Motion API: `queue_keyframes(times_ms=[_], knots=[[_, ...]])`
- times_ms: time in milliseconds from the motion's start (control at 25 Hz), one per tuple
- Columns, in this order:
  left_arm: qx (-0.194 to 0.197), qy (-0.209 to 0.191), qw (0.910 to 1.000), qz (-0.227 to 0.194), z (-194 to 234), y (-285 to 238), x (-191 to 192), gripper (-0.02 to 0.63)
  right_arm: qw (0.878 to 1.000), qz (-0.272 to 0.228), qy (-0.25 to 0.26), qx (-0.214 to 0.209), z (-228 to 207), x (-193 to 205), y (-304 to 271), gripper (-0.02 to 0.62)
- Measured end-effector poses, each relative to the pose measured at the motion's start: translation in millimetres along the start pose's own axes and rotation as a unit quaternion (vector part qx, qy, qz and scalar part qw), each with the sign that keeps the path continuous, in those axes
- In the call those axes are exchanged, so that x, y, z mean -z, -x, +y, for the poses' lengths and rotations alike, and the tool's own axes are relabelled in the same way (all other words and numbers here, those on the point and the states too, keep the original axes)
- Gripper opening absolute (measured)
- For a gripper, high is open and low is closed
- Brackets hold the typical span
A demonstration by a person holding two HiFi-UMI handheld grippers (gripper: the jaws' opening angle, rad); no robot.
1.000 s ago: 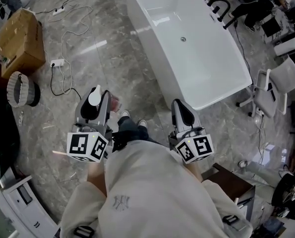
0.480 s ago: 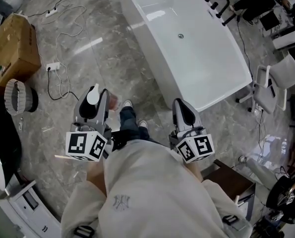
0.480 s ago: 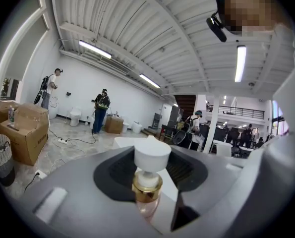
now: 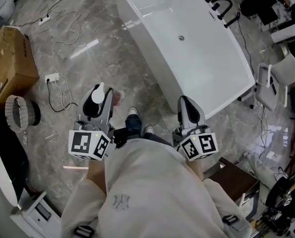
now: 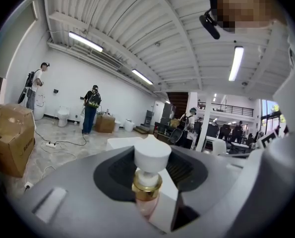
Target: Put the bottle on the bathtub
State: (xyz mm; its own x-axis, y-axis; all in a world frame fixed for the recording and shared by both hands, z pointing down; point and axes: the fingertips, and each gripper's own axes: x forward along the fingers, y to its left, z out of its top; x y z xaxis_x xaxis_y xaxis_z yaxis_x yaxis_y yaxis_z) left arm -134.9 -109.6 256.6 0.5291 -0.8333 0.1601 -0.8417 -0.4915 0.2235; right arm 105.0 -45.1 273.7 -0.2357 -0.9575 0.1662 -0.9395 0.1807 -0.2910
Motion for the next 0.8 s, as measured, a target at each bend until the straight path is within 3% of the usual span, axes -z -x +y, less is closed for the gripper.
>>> queue_keyframes(times_ms=[320, 800], knots=[[0.030, -0.009, 0.9995, 0.011, 38, -40, -4, 0.215, 1.000, -0.002, -0.010, 0.025, 9, 6, -42, -0.002], [0.042, -0.002, 0.9983, 0.041, 43, -59, 15, 0.215, 0.999, 0.031, -0.018, 0.041, 0, 21, -52, -0.002]])
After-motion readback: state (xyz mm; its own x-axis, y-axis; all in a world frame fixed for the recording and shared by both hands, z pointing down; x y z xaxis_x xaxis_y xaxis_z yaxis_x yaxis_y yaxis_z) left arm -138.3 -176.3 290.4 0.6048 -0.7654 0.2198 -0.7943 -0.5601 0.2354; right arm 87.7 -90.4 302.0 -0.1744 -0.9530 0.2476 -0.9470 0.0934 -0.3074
